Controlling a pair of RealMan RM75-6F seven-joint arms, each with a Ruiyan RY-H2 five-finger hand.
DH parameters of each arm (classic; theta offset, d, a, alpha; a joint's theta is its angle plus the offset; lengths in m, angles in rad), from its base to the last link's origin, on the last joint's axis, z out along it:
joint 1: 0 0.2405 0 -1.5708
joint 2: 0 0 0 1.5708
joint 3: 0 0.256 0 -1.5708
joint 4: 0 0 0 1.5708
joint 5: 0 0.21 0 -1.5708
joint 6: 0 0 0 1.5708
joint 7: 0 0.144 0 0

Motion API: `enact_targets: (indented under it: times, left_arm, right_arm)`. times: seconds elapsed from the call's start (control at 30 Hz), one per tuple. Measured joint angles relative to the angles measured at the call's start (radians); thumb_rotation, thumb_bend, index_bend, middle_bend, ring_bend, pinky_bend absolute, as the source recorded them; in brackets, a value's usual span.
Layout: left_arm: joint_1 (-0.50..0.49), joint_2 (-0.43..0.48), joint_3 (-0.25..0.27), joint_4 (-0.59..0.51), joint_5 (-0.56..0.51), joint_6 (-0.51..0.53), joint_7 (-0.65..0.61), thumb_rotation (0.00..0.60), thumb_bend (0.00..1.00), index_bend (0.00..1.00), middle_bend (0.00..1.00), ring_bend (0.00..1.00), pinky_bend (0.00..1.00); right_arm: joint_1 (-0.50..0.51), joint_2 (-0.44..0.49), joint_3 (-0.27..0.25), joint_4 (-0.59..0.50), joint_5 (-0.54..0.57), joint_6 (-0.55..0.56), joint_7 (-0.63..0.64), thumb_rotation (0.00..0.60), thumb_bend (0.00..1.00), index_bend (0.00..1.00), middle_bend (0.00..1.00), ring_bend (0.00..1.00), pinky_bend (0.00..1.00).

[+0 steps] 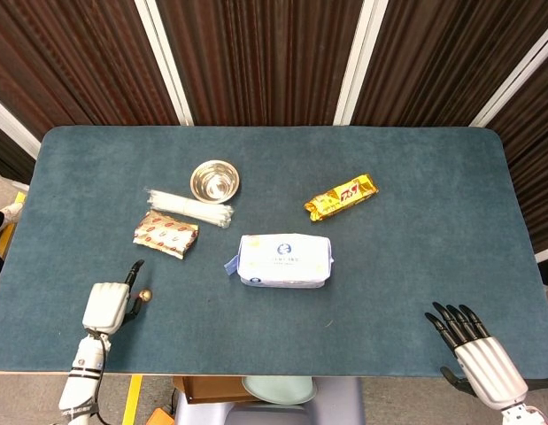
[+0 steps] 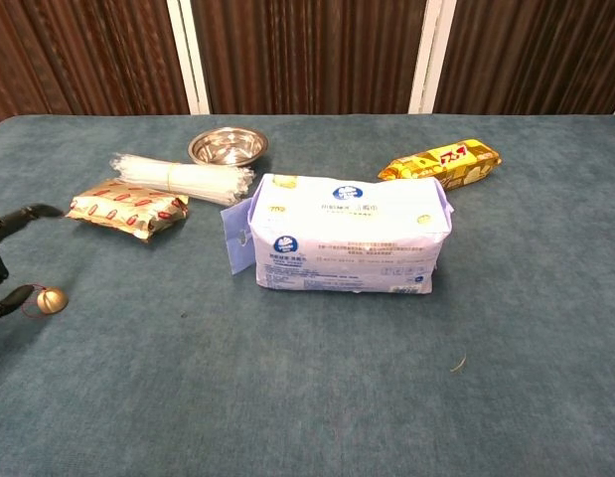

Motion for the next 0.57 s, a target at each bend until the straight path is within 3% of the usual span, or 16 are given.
enact_targets:
  times: [0.07, 0.13, 0.17, 0.2, 0.27, 0.33, 0.47, 0.57]
  left_arm:
    - [0.020, 0.050, 0.012, -0.077, 0.019, 0.036, -0.005, 0.600, 0.42, 0.00, 0.61, 0.65, 0.69]
    - [0.052, 0.122, 0.039, -0.169, 0.049, 0.079, -0.022, 0.600, 0.42, 0.00, 0.25, 0.27, 0.38]
    - [0.070, 0.159, 0.057, -0.209, 0.065, 0.100, -0.032, 0.600, 0.42, 0.00, 0.12, 0.12, 0.24]
    - [0.090, 0.200, 0.079, -0.245, 0.085, 0.124, -0.044, 0.600, 0.42, 0.00, 0.05, 0.05, 0.15]
    - [0.146, 0.296, 0.138, -0.309, 0.148, 0.198, -0.080, 0.600, 0.42, 0.00, 0.00, 0.00, 0.05]
    - [0.208, 0.367, 0.188, -0.331, 0.220, 0.297, -0.123, 0.600, 0.41, 0.00, 0.00, 0.00, 0.03]
    - [0.307, 0.404, 0.253, -0.313, 0.359, 0.471, -0.187, 0.600, 0.41, 0.00, 0.00, 0.00, 0.03]
    - [0.337, 0.418, 0.269, -0.305, 0.422, 0.516, -0.220, 0.600, 0.41, 0.00, 0.00, 0.00, 0.03]
  right_arm:
    - [-0.003, 0.003, 0.001, 0.002, -0.003, 0.012, 0.008, 0.600, 0.36, 0.00, 0.00, 0.00, 0.00]
    - [-0.007, 0.007, 0.002, 0.004, -0.003, 0.025, 0.018, 0.600, 0.36, 0.00, 0.00, 0.00, 0.00]
    - [-0.008, 0.010, 0.003, 0.004, -0.004, 0.030, 0.022, 0.600, 0.36, 0.00, 0.00, 0.00, 0.00]
    - [-0.009, 0.012, 0.003, 0.005, -0.005, 0.035, 0.027, 0.600, 0.36, 0.00, 0.00, 0.00, 0.00]
    - [-0.011, 0.016, 0.004, 0.007, -0.005, 0.041, 0.039, 0.600, 0.35, 0.00, 0.00, 0.00, 0.00]
    - [-0.013, 0.021, 0.005, 0.008, -0.003, 0.046, 0.044, 0.600, 0.35, 0.00, 0.00, 0.00, 0.00]
    - [-0.013, 0.024, 0.004, 0.008, -0.009, 0.050, 0.053, 0.600, 0.35, 0.00, 0.00, 0.00, 0.00]
    - [-0.011, 0.032, 0.002, 0.007, -0.013, 0.049, 0.067, 0.600, 0.36, 0.00, 0.00, 0.00, 0.00]
